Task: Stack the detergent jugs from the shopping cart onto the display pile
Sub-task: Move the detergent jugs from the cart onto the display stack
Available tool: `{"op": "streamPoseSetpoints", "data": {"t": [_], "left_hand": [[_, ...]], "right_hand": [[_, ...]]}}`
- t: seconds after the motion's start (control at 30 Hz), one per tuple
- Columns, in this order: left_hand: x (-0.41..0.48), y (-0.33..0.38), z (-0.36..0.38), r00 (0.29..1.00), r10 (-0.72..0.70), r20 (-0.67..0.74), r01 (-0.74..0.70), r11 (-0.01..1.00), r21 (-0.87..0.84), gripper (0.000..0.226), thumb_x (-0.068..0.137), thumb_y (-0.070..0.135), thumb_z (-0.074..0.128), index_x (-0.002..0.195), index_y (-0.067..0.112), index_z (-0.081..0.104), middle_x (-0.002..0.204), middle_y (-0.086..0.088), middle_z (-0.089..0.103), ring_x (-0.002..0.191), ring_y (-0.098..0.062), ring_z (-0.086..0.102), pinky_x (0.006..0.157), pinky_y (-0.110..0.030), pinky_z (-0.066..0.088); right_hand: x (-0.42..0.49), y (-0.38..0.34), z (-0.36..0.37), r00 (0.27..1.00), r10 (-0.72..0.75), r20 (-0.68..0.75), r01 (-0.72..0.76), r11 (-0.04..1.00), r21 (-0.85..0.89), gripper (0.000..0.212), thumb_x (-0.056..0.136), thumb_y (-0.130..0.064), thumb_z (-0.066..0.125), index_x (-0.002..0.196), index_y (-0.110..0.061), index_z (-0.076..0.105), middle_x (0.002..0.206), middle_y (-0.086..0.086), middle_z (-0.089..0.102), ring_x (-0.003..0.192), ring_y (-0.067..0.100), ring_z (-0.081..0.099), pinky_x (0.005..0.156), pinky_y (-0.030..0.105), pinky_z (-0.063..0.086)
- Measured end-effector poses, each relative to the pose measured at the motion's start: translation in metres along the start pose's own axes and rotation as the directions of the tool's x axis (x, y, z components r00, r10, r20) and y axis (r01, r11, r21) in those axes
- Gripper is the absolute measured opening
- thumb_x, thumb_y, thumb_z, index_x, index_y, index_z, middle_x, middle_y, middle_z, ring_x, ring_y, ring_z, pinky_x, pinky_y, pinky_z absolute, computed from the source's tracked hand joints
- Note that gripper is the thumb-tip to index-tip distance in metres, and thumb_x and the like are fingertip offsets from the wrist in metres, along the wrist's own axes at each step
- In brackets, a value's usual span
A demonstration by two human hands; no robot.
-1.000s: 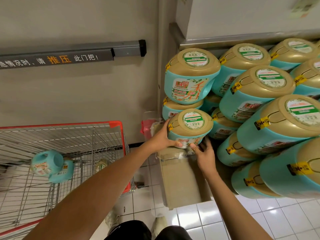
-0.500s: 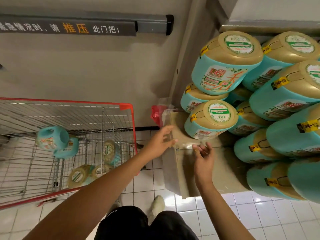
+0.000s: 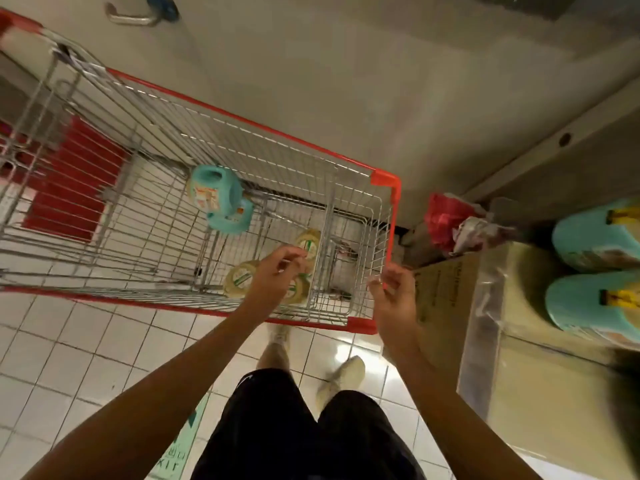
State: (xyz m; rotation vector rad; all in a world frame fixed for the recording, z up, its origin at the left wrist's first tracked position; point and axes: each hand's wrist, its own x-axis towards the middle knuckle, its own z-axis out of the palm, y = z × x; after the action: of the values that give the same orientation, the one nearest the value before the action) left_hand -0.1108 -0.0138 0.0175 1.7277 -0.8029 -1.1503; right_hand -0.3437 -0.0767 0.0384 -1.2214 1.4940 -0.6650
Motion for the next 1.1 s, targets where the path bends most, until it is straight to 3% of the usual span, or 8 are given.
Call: {"op": "streamPoseSetpoints", "data": {"t": [0.17,0.23,0.3,0.5,0.6,0.77,0.9,1.1], "left_hand": [[0.023,-0.036,-0.083,0.982,-0.151,-0.11,0.145,0.988,-0.059,0.023,0.106,0.008,0.058,0.104,0.025,0.073,0.099,-0.003,0.075,0.087,-0.012,0.074,0.074,-0.022,0.059],[0.034,-0.05,-0.108,0.972,-0.205,-0.111,0.198,0.978,-0.068,0.025,0.106,0.006,0.056,0.103,0.026,0.072,0.1,-0.002,0.075,0.084,-0.008,0.073,0.072,-0.02,0.058],[0.05,-0.067,-0.13,0.957,-0.272,-0.097,0.269,0.962,-0.042,0.021,0.105,0.005,0.057,0.106,0.022,0.07,0.103,-0.004,0.073,0.084,-0.01,0.071,0.074,-0.023,0.057],[0.108,-0.132,-0.182,0.842,-0.537,-0.056,0.537,0.823,0.185,0.021,0.108,0.008,0.054,0.122,-0.001,0.065,0.123,-0.027,0.068,0.105,-0.041,0.066,0.089,-0.045,0.054],[0.132,-0.171,-0.207,0.779,-0.623,-0.072,0.61,0.726,0.317,0.025,0.106,0.012,0.054,0.126,0.002,0.066,0.125,-0.023,0.07,0.115,-0.041,0.068,0.088,-0.038,0.054],[0.158,-0.252,-0.222,0.727,-0.687,0.013,0.592,0.637,0.494,0.035,0.102,0.025,0.069,0.13,0.005,0.063,0.127,-0.017,0.069,0.089,-0.022,0.061,0.056,-0.016,0.045],[0.175,-0.308,-0.212,0.61,-0.777,0.154,0.501,0.529,0.685,0.077,0.09,0.034,0.082,0.15,0.009,0.042,0.147,-0.019,0.055,0.128,-0.037,0.058,0.108,-0.049,0.049],[0.189,-0.355,-0.174,0.632,-0.713,0.303,0.331,0.603,0.726,0.133,0.072,0.036,0.096,0.167,0.01,0.007,0.169,-0.02,0.029,0.152,-0.042,0.032,0.125,-0.053,0.031]], "right_hand": [[0.036,0.001,0.092,0.987,0.029,0.16,-0.006,0.99,-0.139,0.03,0.1,-0.011,0.071,0.126,-0.008,0.056,0.13,0.011,0.055,0.115,0.013,0.06,0.093,0.018,0.053],[0.049,0.006,0.129,0.979,0.066,0.195,-0.034,0.986,-0.164,0.032,0.101,-0.011,0.07,0.128,-0.004,0.054,0.136,0.013,0.051,0.119,0.021,0.059,0.095,0.032,0.058],[0.063,0.011,0.167,0.973,0.084,0.217,-0.039,0.978,-0.204,0.031,0.101,-0.011,0.07,0.127,-0.005,0.054,0.137,0.014,0.05,0.118,0.02,0.059,0.09,0.025,0.056],[0.106,0.04,0.26,0.921,0.18,0.346,-0.04,0.927,-0.374,0.029,0.102,-0.013,0.068,0.127,-0.001,0.06,0.134,0.022,0.053,0.113,0.025,0.06,0.098,0.046,0.056],[0.128,0.063,0.3,0.89,0.219,0.4,-0.016,0.891,-0.454,0.032,0.101,-0.008,0.066,0.131,0.0,0.058,0.135,0.023,0.054,0.119,0.031,0.059,0.102,0.044,0.052],[0.158,0.126,0.349,0.797,0.322,0.511,0.106,0.758,-0.644,0.035,0.102,-0.006,0.063,0.135,-0.003,0.053,0.139,0.025,0.049,0.123,0.037,0.057,0.084,0.022,0.036],[0.179,0.175,0.372,0.749,0.427,0.506,0.134,0.65,-0.748,0.044,0.099,-0.011,0.066,0.14,-0.003,0.051,0.144,0.025,0.047,0.128,0.041,0.055,0.094,0.034,0.042],[0.199,0.225,0.392,0.643,0.461,0.611,0.336,0.547,-0.766,0.065,0.096,-0.014,0.071,0.152,-0.009,0.039,0.146,0.025,0.042,0.129,0.045,0.054,0.098,0.048,0.05]]}}
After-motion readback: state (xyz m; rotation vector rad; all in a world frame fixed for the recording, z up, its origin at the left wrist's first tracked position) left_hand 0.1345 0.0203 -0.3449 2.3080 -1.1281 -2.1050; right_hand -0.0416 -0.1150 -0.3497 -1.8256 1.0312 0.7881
